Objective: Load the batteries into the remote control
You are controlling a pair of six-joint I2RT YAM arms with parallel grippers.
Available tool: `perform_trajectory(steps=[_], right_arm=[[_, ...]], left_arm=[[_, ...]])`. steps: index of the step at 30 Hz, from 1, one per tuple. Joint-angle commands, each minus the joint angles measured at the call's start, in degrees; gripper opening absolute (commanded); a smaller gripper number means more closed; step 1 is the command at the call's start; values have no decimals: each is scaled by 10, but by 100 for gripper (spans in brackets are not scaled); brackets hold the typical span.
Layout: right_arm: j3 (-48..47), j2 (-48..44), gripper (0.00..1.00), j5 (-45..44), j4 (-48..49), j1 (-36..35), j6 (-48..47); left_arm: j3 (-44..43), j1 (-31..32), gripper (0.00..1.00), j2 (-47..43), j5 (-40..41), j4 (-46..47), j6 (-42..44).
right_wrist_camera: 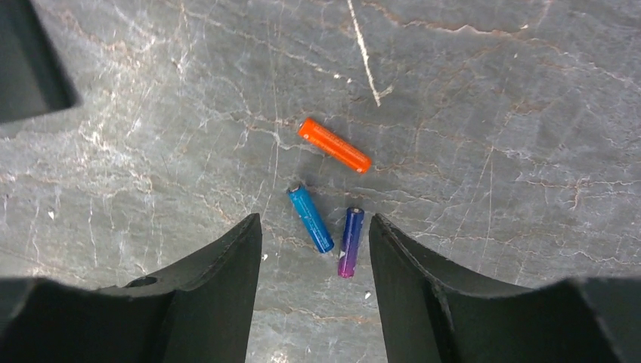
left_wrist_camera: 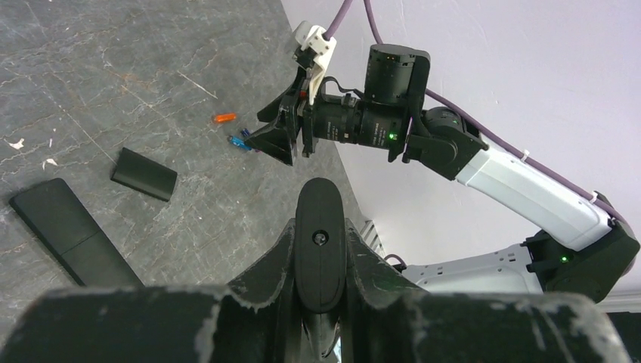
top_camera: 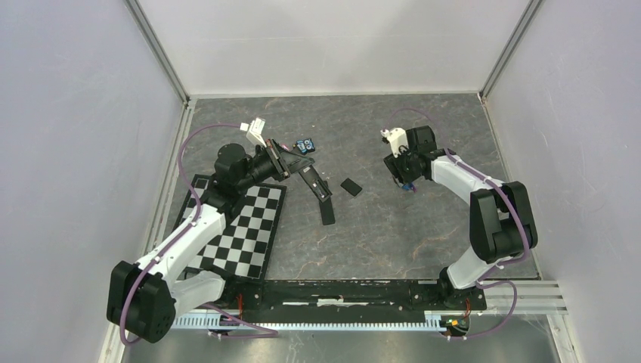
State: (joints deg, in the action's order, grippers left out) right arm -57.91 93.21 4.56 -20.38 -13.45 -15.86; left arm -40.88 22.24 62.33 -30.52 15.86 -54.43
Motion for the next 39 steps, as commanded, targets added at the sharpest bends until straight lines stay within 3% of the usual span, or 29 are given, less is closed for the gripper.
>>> perform_trajectory(steps=[1,6,20,31,36,39], right_arm=[[-4,4,58,15,-23,1,-52],[-11,22,42,10,-28,1,-57],[-14,63,37,-11,-41,1,-63],[-26,97,21,4,-63,1,-59],[-38,92,6,18,-71,0,-47],[-36,70,2,46,-65,-4,-45]], left_arm=[[-27,-4,2,0,-11,15,8],[-26,-4,2,3,-9,16,6],[-31,-6,2,8,-10,18,3],[-29,-8,2,3,-13,16,4],[-26,-10,2,-1,-12,15,4],[-22,-10,2,-4,-7,15,4]])
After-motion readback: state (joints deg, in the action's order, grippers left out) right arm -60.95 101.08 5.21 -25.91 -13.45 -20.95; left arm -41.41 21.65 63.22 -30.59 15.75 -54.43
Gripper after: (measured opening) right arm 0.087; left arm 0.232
